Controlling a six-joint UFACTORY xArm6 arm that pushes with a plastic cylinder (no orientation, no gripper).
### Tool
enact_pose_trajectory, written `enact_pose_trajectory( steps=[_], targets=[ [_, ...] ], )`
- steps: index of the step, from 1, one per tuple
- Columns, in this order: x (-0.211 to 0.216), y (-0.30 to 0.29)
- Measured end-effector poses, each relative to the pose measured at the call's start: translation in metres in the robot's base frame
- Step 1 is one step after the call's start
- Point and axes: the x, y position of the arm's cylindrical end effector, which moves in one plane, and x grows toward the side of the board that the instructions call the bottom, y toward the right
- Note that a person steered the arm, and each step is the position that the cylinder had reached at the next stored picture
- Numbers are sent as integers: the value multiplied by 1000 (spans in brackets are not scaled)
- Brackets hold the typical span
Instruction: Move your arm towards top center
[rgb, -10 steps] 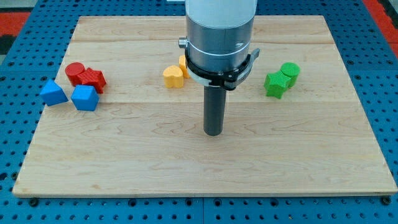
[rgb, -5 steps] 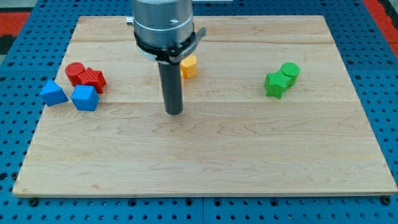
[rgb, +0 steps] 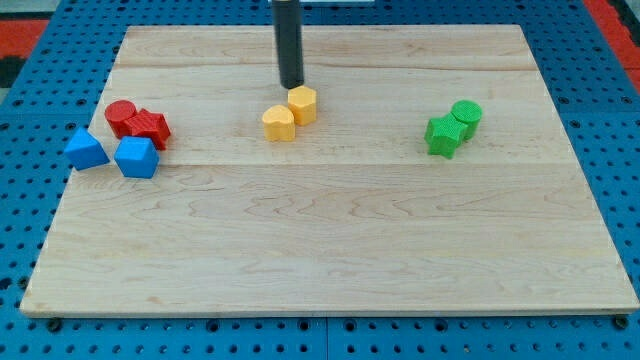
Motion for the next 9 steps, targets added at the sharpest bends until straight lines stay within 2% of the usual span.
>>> enact_pose_trajectory(
  steps=[1,2,3,5,9],
  targets=[
    [-13,41],
    [-17,52],
    [-17,52],
    [12,54],
    [-8,61]
  ],
)
